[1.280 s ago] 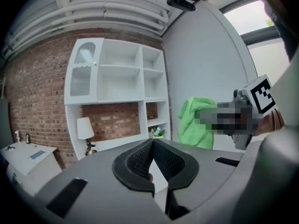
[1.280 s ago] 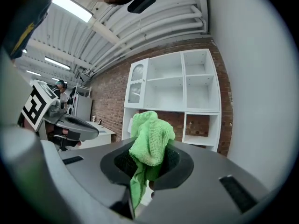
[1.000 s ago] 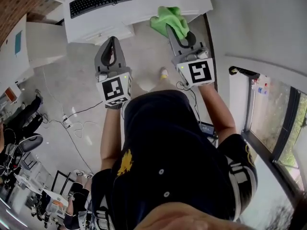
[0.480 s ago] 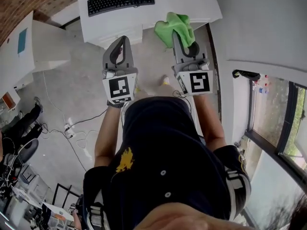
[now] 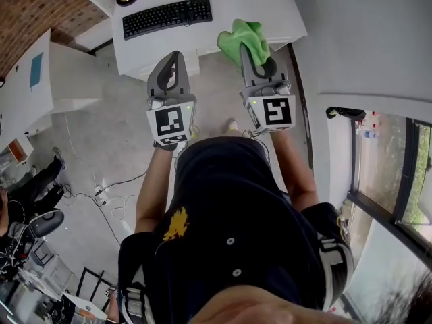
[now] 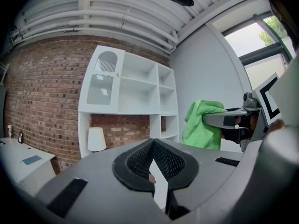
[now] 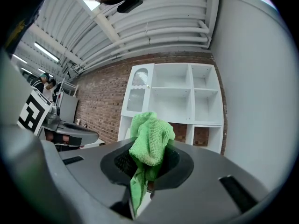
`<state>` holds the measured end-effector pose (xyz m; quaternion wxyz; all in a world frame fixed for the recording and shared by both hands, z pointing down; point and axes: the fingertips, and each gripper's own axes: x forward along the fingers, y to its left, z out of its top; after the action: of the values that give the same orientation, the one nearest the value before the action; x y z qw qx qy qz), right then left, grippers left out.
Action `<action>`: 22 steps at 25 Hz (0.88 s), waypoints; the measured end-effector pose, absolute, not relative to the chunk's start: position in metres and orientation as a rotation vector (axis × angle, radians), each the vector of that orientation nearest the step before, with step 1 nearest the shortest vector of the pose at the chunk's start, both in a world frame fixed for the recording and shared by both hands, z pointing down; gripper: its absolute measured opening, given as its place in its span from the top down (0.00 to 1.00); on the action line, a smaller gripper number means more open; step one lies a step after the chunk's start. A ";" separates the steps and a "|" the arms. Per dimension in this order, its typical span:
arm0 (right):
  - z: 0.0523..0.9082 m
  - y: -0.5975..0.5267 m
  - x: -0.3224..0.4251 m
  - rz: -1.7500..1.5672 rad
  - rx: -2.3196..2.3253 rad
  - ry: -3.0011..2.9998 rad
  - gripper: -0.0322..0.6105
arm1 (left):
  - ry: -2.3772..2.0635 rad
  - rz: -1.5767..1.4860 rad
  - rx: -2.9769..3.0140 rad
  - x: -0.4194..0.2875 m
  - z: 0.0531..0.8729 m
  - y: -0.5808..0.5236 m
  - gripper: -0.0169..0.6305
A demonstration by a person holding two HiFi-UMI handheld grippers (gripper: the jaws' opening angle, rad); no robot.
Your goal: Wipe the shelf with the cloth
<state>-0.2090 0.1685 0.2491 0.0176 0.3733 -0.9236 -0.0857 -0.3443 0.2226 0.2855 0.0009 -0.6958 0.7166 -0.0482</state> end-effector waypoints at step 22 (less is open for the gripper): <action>0.257 0.155 -0.207 -0.221 1.143 -2.890 0.88 | 2.235 -0.164 -2.202 -0.335 0.286 0.206 0.95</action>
<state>-0.2070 0.1553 0.2574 0.0129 0.3668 -0.9275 -0.0708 -0.3352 0.2062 0.2856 -0.0001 -0.7007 0.7115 -0.0523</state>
